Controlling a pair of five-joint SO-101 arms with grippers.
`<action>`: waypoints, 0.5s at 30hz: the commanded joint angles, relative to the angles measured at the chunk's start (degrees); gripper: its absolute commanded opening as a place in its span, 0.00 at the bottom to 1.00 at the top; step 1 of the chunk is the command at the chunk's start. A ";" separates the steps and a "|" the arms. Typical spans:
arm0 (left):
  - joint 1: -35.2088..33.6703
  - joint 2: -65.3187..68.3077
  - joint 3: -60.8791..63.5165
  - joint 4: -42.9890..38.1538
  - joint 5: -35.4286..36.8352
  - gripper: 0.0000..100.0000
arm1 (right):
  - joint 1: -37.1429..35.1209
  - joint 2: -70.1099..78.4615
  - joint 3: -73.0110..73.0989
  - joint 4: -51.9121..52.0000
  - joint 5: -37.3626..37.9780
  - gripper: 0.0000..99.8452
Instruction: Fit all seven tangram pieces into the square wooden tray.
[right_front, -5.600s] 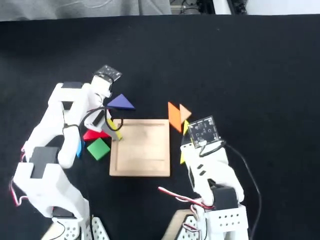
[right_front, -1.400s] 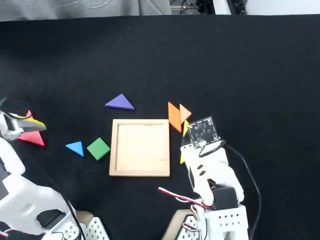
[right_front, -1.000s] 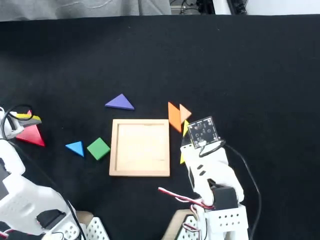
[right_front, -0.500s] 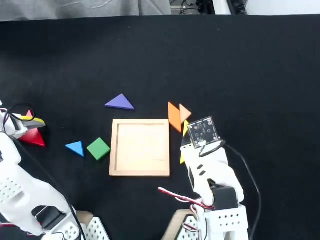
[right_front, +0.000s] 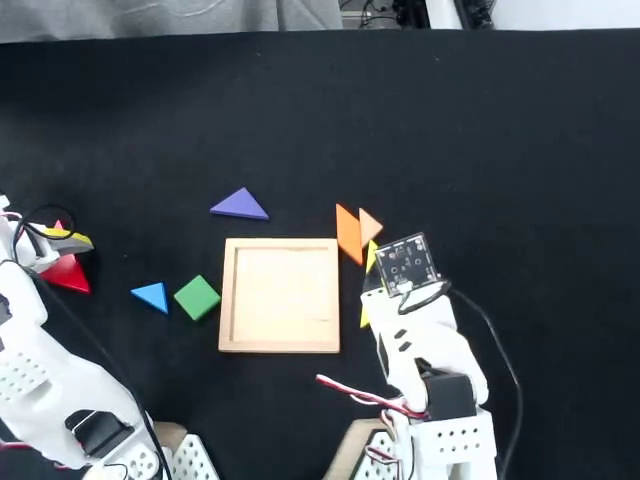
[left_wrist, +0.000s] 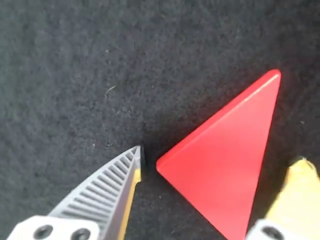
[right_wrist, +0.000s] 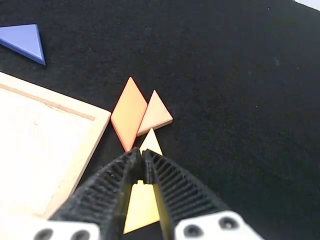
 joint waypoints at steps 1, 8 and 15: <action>2.33 -0.18 0.22 0.26 2.73 0.34 | 0.53 -3.74 0.04 0.26 0.44 0.01; 2.59 -0.18 0.22 0.18 2.90 0.29 | 0.53 -3.74 0.04 0.26 0.44 0.01; 2.68 -0.26 0.22 0.26 2.99 0.29 | 0.53 -3.74 0.04 0.26 0.44 0.01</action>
